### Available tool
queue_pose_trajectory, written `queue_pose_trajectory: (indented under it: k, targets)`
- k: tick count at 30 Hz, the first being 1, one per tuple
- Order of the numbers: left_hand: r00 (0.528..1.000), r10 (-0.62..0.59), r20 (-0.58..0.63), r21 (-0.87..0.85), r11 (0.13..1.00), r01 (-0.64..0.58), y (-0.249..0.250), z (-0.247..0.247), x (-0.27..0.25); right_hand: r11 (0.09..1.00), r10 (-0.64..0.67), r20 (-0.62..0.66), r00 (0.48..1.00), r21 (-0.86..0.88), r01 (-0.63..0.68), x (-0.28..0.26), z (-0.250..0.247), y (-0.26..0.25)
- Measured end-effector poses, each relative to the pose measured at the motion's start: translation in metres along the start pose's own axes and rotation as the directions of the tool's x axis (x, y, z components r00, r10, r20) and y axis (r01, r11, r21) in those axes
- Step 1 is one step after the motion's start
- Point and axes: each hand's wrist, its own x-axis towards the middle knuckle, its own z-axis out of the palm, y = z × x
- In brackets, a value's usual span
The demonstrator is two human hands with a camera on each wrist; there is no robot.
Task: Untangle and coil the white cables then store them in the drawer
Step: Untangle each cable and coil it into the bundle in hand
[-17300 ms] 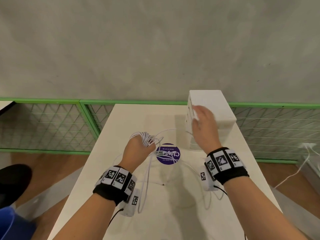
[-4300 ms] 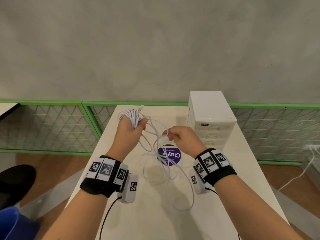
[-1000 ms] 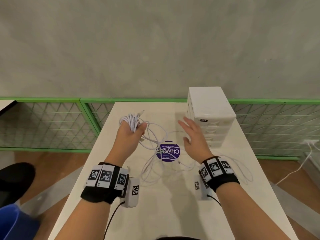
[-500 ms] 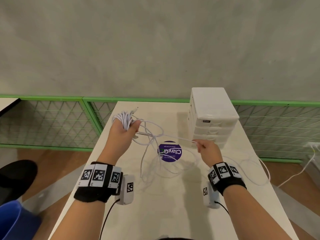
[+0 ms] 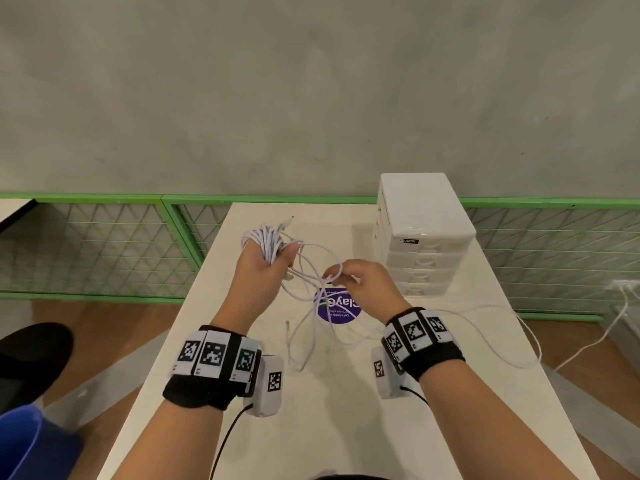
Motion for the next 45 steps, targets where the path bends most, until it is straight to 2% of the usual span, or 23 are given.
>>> queue_pose_trajectory:
  k: [3,8,12,14,16,18,20,22,23,24,26,29,31,35,37,40,42,45]
  targets:
    - [0.997,-0.042,-0.058,-0.039,0.998,0.040,-0.003,-0.011,0.000,0.989,0.147,-0.149,0.978,0.007,-0.147,0.000,-0.012,0.019]
    - [0.993,-0.077,-0.087,-0.042,0.996,0.074,-0.011,-0.024,-0.003,0.895,0.367,-0.273,0.889,-0.156,-0.417,-0.005,-0.035,0.073]
    - [0.992,-0.074,-0.102,-0.020,0.997,0.072,-0.015,-0.027,-0.002,0.773,0.515,-0.314,0.798,-0.233,-0.591,-0.012,-0.046,0.099]
    - [0.987,-0.075,-0.140,-0.020,0.997,0.073,-0.018,-0.033,0.000,0.666,0.621,-0.246,0.744,-0.336,-0.666,-0.015,-0.054,0.105]
    - [0.987,-0.070,-0.145,-0.021,0.998,0.067,-0.019,-0.036,0.001,0.594,0.679,-0.167,0.715,-0.448,-0.668,-0.018,-0.057,0.107]
    - [0.989,-0.070,-0.130,-0.029,0.997,0.067,-0.019,-0.032,0.001,0.603,0.665,-0.154,0.731,-0.466,-0.647,-0.019,-0.051,0.105]
    - [0.993,-0.065,-0.101,-0.027,0.998,0.062,-0.018,-0.024,0.001,0.710,0.540,-0.150,0.828,-0.448,-0.544,-0.017,-0.036,0.097]
    - [0.997,-0.055,-0.056,-0.025,0.998,0.054,-0.018,-0.019,0.000,0.876,0.261,-0.107,0.959,-0.390,-0.282,-0.013,-0.021,0.077]
    - [0.998,-0.051,-0.036,-0.028,0.998,0.050,-0.018,-0.017,0.000,0.928,0.107,-0.056,0.993,-0.352,-0.120,-0.011,-0.016,0.062]
    - [0.999,-0.049,-0.019,-0.026,0.998,0.049,-0.018,-0.015,0.000,0.952,-0.009,0.001,1.000,-0.306,0.009,-0.008,-0.010,0.048]
    - [0.999,-0.053,0.003,-0.014,0.998,0.053,-0.016,-0.012,-0.001,0.974,-0.098,0.064,0.993,-0.200,0.109,-0.004,0.001,0.025]
    - [0.998,-0.063,-0.014,-0.031,0.998,0.063,-0.016,-0.016,-0.002,0.997,-0.041,-0.007,0.999,-0.062,0.041,-0.002,0.004,0.017]
    - [0.996,-0.072,-0.042,-0.065,0.995,0.070,-0.018,-0.022,-0.001,0.996,-0.043,-0.038,0.998,-0.075,0.040,-0.003,-0.001,0.020]
    - [0.998,-0.062,0.006,-0.099,0.993,0.063,-0.017,-0.022,-0.002,0.993,-0.088,0.150,0.985,-0.064,0.099,-0.003,0.004,0.011]
    - [0.998,-0.060,0.036,-0.096,0.993,0.063,-0.014,-0.016,-0.005,0.993,-0.096,0.145,0.985,-0.052,0.104,-0.002,0.016,0.007]
    - [0.998,-0.053,0.041,-0.061,0.997,0.056,-0.013,-0.015,-0.007,0.991,0.053,0.040,0.998,-0.126,-0.048,0.000,0.022,0.020]
    - [0.999,-0.046,0.013,-0.068,0.997,0.046,-0.013,-0.021,-0.006,0.947,0.203,-0.011,0.979,-0.251,-0.200,0.000,0.016,0.045]
    - [0.998,-0.057,0.026,-0.067,0.996,0.059,-0.015,-0.027,-0.006,0.890,0.369,0.043,0.929,-0.305,-0.339,-0.002,0.008,0.064]
